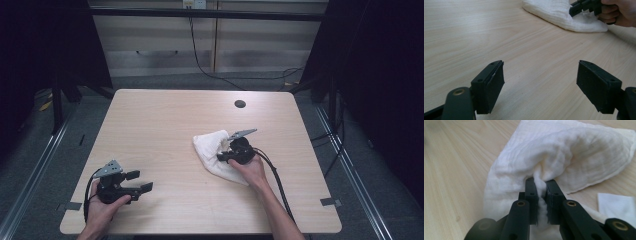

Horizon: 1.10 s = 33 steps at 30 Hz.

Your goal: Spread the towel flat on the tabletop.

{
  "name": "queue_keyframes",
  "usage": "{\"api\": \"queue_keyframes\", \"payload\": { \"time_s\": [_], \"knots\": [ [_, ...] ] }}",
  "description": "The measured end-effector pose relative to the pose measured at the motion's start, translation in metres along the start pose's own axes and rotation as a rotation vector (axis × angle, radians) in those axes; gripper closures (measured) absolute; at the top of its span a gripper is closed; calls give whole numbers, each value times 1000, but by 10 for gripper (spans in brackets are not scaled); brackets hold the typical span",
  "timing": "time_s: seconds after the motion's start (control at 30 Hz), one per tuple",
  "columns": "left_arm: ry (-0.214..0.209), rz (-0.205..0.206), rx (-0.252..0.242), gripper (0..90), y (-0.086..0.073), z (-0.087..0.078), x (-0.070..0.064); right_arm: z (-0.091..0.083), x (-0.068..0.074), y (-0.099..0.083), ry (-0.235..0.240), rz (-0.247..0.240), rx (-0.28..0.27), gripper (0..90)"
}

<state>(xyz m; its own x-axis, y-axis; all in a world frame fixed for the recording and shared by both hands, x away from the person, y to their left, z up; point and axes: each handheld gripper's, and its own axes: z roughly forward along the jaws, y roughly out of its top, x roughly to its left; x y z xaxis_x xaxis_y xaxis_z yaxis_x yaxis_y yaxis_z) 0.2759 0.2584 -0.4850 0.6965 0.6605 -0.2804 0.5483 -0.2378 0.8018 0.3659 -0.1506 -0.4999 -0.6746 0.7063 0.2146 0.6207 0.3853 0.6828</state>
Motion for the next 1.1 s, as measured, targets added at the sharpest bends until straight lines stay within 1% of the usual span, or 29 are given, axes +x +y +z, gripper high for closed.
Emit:
{"api": "queue_keyframes", "payload": {
  "time_s": [0.03,0.17,0.3,0.37,0.4,0.5,0.53,0.57,0.6,0.63,0.67,0.77,0.87,0.9,0.93,1.1],
  "knots": [
    [0,-3,0,203,0,0,1,1,3,-1,2,6,1,825],
    [7,-12,2,192,0,0,2,3,14,-3,35,-29,4,830],
    [6,-17,6,192,0,1,2,5,25,-7,64,-40,0,830],
    [0,-8,15,201,0,2,1,6,31,-9,76,-54,-6,830],
    [0,-8,15,201,0,2,1,6,31,-9,76,-54,-6,830],
    [1,-4,18,202,0,3,0,7,39,-10,91,-78,1,830],
    [2,-1,23,204,0,4,0,7,44,-10,91,-94,11,830],
    [2,-1,23,205,0,4,0,8,47,-10,102,-98,10,830],
    [2,0,23,205,0,4,0,8,47,-10,102,-98,10,830],
    [5,2,27,206,0,4,0,9,51,-11,110,-102,14,830],
    [5,2,27,209,0,4,0,9,51,-11,110,-102,14,830],
    [7,9,33,210,0,5,-1,10,59,-11,127,-119,20,830],
    [4,12,35,214,0,5,-2,12,70,-12,134,-156,32,829],
    [6,14,37,219,1,6,-2,13,77,-11,138,-190,41,829],
    [7,14,39,219,0,6,-2,13,77,-11,138,-190,41,829],
    [5,21,45,233,1,7,-2,15,90,-13,173,-213,42,828]
  ]
}}
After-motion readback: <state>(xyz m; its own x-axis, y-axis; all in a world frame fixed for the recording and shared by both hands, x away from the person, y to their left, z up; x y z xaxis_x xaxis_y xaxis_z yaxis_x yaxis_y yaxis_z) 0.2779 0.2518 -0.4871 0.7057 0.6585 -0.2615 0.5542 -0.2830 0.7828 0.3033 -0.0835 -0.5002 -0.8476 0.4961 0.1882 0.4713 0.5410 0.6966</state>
